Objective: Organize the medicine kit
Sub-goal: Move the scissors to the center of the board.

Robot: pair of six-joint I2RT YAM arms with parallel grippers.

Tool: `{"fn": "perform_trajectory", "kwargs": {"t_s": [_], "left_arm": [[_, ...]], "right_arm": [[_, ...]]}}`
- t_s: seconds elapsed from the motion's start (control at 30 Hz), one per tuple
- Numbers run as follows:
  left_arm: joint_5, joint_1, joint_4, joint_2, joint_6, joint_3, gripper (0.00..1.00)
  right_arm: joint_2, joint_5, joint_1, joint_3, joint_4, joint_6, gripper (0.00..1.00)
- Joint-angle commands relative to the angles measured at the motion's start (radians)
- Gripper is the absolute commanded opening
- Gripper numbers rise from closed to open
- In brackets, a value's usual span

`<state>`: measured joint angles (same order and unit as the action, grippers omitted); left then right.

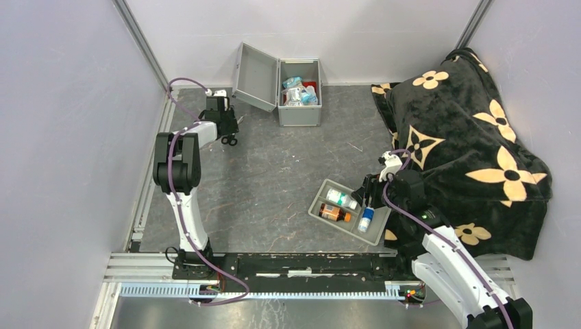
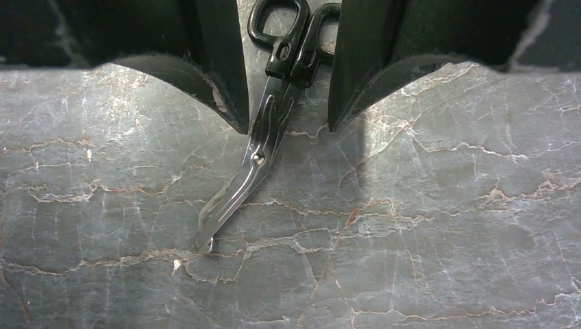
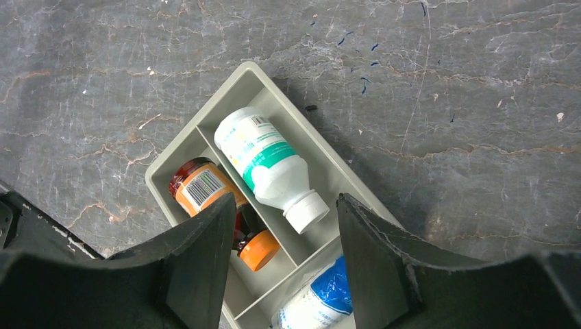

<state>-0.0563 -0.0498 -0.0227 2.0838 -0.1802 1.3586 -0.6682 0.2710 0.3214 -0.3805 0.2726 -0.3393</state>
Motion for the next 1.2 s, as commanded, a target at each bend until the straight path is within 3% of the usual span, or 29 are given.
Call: {"fn": "perform_trajectory", "kwargs": {"t_s": [0.0, 0.23, 0.43, 0.73, 1.17], "left_arm": [[-0.019, -0.001, -0.050, 0.039, 0.056, 0.045, 0.52], [-0.045, -0.020, -0.171, 0.059, 0.046, 0.098, 0.44], [-0.132, -0.078, -0.250, 0.053, 0.044, 0.092, 0.43], [-0.094, -0.101, -0.343, -0.003, -0.076, 0.023, 0.39], [-0.191, -0.334, -0.454, -0.095, -0.157, -0.084, 0.33]], "right_arm": [[0.020, 0.005, 0.004, 0.002, -0.001, 0.010, 0.63], [0.034, 0.010, 0.003, 0.012, -0.004, 0.002, 0.63], [0.045, 0.009, 0.003, 0.017, -0.006, 0.002, 0.63], [0.043, 0.008, 0.002, 0.014, -0.007, 0.021, 0.63], [0.028, 0.031, 0.004, 0.017, -0.028, -0.001, 0.64]]}}
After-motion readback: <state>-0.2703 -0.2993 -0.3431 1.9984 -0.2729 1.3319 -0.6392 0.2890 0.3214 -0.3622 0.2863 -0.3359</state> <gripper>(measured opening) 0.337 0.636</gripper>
